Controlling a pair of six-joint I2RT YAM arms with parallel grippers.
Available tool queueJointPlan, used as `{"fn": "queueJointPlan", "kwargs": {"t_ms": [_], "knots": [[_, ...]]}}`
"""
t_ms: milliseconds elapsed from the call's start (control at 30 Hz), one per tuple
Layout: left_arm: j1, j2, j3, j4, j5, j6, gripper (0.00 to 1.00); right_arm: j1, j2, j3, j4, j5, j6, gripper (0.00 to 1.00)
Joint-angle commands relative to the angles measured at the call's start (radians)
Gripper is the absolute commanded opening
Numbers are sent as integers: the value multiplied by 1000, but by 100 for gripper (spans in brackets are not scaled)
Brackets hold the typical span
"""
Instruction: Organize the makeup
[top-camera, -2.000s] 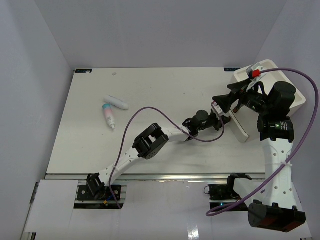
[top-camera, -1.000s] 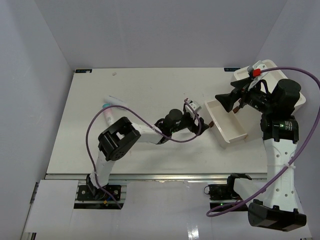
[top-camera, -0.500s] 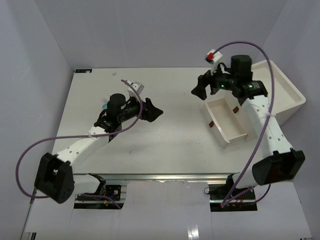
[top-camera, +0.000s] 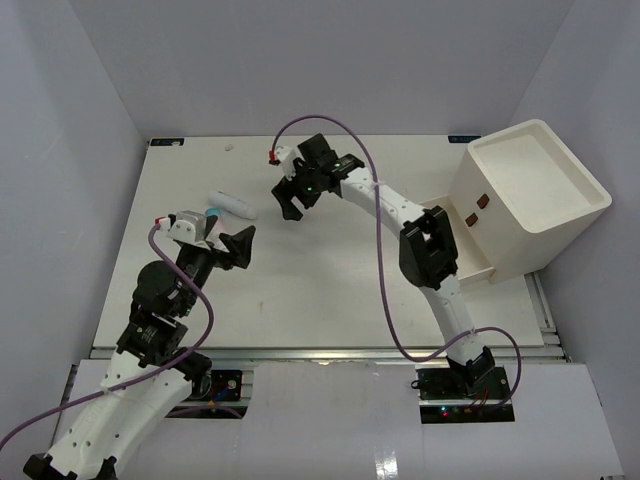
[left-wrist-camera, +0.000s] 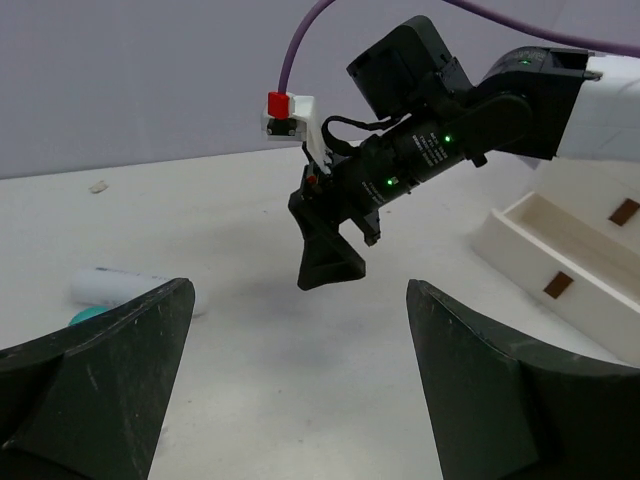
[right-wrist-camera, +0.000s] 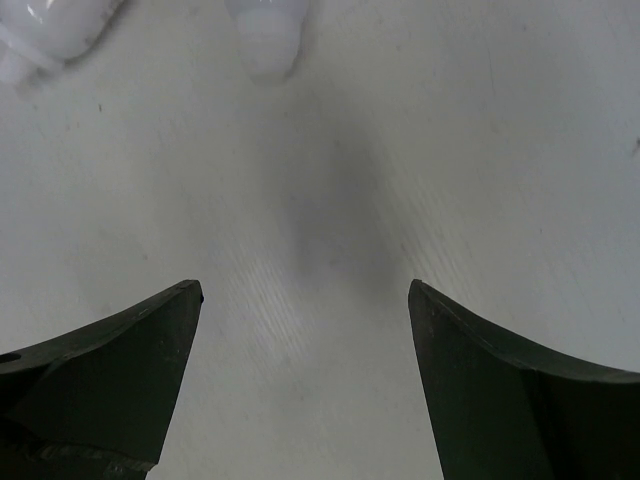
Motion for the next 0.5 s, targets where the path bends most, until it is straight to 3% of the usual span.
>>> {"fn": "queueJointPlan", "kwargs": {"t_ms": [0,167,467], "knots": [[8,-7,-18,-21,-152,47,98,60,109,186,226,64,130,90],[11,-29,-25,-20,-181,52,98,94,209,197,382,56,169,90],[20,-32,-28,-19,-182,52,98,114,354,317,471,96,180,91]]}}
